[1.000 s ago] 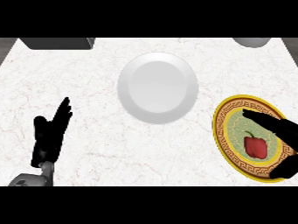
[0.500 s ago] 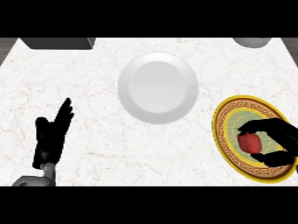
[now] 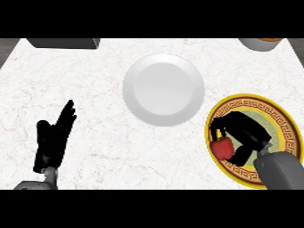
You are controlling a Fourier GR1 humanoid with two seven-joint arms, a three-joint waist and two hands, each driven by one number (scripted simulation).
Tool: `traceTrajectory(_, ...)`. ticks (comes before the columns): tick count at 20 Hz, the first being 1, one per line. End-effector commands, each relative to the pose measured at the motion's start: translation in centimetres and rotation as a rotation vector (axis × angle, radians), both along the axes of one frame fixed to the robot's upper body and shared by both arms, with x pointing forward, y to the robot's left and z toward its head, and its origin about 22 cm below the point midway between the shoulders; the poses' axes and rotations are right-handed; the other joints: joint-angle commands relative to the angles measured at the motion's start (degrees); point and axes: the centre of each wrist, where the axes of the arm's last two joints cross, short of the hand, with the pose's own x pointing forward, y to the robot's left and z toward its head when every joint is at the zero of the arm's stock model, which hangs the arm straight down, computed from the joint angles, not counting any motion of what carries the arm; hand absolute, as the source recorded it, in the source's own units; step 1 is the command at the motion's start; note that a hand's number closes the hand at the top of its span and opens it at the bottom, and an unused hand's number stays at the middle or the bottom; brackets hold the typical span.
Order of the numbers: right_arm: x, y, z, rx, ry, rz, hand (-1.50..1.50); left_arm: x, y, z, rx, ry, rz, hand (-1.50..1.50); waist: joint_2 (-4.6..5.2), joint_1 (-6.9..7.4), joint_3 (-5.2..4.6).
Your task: Pick the bell pepper from the plate and place it in the plate
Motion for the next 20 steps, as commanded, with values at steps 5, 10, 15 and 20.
traceTrajectory(5,-0.8,18.9,3.3,-0.017,-0.136,0.019,1.5,1.2,-0.4,0.6,0.01,-0.006,-0.053,0.0,0.38,2.99,0.67)
traceTrajectory(10,-0.8,23.3,8.5,0.08,-0.239,-0.028,1.5,1.5,-0.8,0.0,0.011,0.001,-0.014,0.0,0.36,1.1,0.68)
traceTrajectory(15,-0.4,24.8,12.4,0.267,-0.426,-0.189,1.5,1.7,-0.2,0.5,-0.001,0.011,-0.018,0.0,0.22,0.8,0.69)
traceTrajectory(20,1.8,24.7,12.9,0.298,-0.443,-0.34,1.5,1.0,0.1,-0.3,-0.001,-0.006,-0.006,0.0,0.39,-0.17,0.67)
